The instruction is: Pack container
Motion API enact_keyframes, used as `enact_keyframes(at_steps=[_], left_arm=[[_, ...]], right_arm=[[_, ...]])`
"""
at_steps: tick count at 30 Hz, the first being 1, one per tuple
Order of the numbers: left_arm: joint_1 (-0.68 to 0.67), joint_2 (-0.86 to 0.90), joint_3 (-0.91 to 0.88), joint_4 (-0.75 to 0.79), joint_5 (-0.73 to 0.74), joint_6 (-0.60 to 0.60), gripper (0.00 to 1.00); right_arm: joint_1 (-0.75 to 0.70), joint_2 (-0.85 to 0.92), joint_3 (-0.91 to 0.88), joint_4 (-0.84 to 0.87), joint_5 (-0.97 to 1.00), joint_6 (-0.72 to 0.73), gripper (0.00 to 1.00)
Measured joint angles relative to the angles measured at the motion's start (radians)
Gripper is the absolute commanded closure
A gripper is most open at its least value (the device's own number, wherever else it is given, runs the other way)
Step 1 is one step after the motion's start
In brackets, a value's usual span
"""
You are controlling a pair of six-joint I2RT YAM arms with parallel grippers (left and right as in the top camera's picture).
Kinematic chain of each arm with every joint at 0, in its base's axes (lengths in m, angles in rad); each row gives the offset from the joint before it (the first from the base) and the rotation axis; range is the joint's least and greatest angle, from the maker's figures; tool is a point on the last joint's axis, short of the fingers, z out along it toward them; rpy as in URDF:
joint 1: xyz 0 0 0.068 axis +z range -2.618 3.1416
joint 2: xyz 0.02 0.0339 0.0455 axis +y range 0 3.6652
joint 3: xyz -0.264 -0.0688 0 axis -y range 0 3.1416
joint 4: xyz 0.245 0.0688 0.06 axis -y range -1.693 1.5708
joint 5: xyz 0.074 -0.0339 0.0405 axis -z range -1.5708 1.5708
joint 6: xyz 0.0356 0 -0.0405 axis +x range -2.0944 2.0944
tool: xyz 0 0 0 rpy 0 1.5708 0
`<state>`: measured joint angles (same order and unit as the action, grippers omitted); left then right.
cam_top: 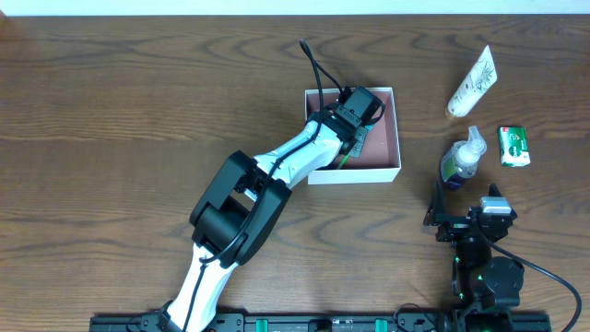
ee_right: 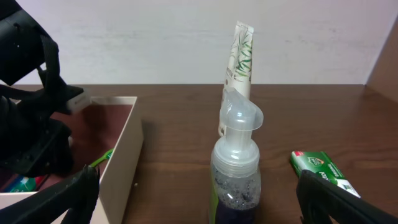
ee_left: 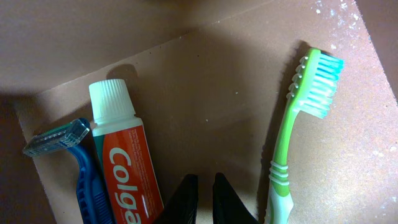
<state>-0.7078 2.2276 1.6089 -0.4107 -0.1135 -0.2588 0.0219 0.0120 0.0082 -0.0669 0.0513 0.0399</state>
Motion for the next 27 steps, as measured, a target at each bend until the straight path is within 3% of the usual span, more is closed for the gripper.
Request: enact_keyframes(at_steps=[27], left_arm=[[0.0,0.0,0.0,0.0,-0.044,-0.081,0.9]], right_arm=[[0.0,0.0,0.0,0.0,0.0,0.0,0.01]])
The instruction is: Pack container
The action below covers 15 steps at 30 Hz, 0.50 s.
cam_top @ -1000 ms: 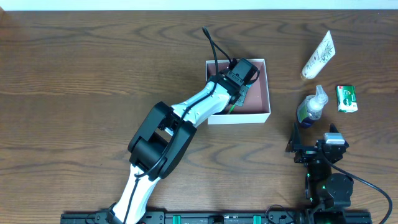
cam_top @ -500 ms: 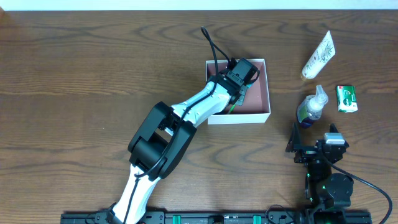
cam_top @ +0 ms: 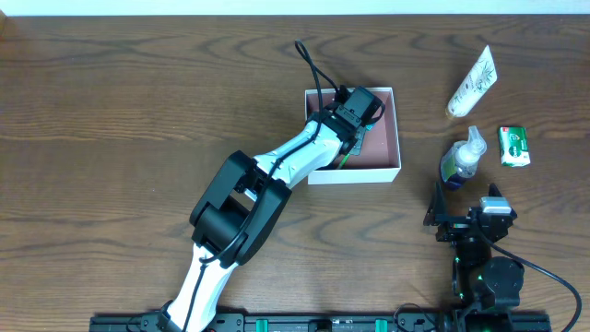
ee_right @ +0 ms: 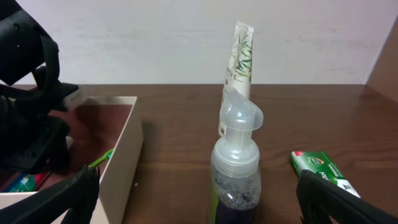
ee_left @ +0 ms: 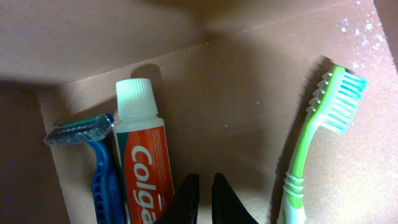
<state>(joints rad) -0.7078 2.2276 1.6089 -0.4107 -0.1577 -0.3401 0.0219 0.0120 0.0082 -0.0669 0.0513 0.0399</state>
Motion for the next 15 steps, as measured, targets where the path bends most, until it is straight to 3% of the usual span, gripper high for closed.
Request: enact_keyframes(at_steps=[15], left_arm=[[0.0,0.0,0.0,0.0,-0.004,-0.008,0.92]], right_arm=[[0.0,0.0,0.0,0.0,0.0,0.0,0.01]])
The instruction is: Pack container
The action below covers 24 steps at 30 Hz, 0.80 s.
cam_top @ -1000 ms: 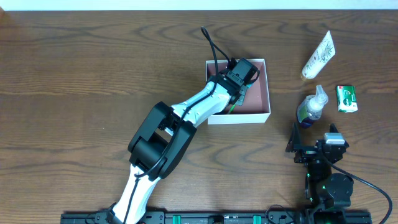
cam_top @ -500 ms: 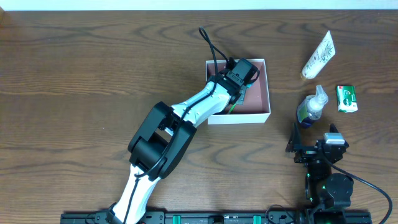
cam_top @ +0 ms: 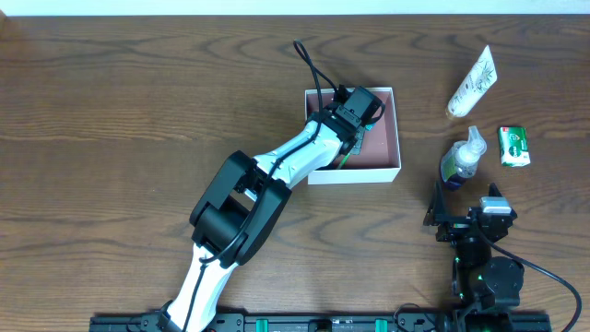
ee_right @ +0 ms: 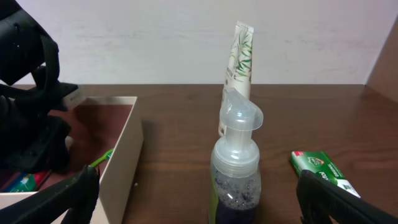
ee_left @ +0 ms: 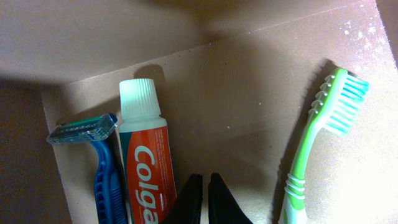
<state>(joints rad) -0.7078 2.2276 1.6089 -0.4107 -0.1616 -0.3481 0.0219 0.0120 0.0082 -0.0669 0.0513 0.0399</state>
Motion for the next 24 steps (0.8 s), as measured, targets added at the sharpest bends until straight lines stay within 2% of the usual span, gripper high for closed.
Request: enact_keyframes(at_steps=[24], left_arm=[[0.0,0.0,0.0,-0.014,0.0,-0.061,0.92]], right_arm=[[0.0,0.0,0.0,0.0,0.0,0.0,0.01]])
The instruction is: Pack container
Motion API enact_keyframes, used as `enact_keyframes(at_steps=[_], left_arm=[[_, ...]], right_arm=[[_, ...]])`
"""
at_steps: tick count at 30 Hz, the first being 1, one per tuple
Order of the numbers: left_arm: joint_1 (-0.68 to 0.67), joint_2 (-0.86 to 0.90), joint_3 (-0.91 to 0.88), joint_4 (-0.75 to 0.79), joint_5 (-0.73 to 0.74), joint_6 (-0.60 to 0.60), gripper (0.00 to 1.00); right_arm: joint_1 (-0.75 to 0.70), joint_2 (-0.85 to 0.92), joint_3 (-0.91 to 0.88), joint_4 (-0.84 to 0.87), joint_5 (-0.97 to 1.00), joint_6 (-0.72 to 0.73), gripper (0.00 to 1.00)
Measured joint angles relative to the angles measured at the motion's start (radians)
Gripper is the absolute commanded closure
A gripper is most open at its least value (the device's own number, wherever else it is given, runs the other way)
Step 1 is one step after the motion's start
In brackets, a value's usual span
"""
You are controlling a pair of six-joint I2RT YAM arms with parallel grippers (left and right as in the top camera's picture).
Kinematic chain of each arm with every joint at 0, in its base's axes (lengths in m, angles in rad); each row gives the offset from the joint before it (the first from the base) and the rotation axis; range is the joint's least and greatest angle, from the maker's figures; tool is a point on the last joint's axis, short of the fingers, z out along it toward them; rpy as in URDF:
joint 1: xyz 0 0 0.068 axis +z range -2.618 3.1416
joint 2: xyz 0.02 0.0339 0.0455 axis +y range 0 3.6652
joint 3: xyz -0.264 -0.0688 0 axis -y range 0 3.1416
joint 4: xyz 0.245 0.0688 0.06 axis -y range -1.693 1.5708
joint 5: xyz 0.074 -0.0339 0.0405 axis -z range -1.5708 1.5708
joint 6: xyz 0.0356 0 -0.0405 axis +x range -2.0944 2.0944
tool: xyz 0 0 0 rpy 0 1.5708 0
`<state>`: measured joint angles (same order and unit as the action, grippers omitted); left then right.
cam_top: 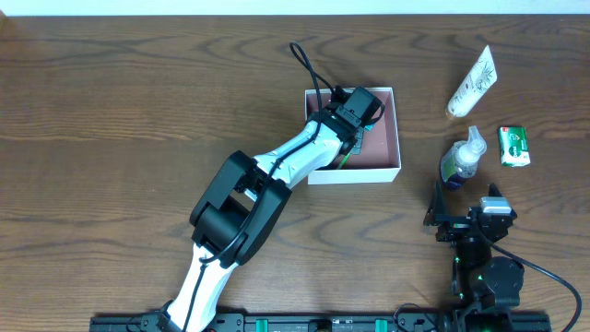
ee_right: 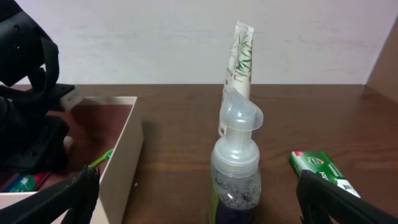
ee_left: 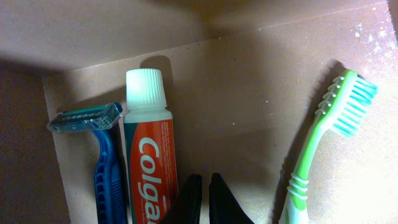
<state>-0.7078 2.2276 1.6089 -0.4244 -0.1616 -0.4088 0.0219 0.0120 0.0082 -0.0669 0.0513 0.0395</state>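
Observation:
The white box with a pinkish-brown inside (cam_top: 395,148) holds a Colgate toothpaste tube (ee_left: 149,155), a blue razor (ee_left: 99,162) and a green toothbrush (ee_left: 323,143), lying side by side on its floor. My left gripper (ee_left: 204,186) hangs inside the box between toothpaste and toothbrush, shut with nothing in it. On the table to the right stand a spray bottle of purple liquid (ee_right: 236,168), a white leaf-print tube (ee_right: 239,62) and a green pack (ee_right: 323,171). My right gripper (ee_right: 198,180) is open, low, just short of the bottle.
The box's white side wall (ee_right: 121,155) rises left of the bottle in the right wrist view. The left arm (cam_top: 277,175) reaches diagonally across the table into the box. Bare wooden table (cam_top: 120,111) lies to the left.
My left gripper has shifted very slightly inside the box, so the toothpaste and razor sit a little further right in its view. Its jaws stay shut. The right arm has not moved.
At first my left gripper was close over the box floor with a small gap between its jaws. Then it stood a bit higher with the gap narrower, then shut. The three items stayed in the box, and the right gripper stayed open by the bottle.

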Motion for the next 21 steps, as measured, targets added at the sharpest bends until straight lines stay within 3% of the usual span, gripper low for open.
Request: enact_keyframes(at_steps=[21], left_arm=[[0.0,-0.003,0.0,-0.013,0.0,0.027,0.92]], right_arm=[[0.0,0.0,0.0,0.0,0.0,0.0,0.01]])
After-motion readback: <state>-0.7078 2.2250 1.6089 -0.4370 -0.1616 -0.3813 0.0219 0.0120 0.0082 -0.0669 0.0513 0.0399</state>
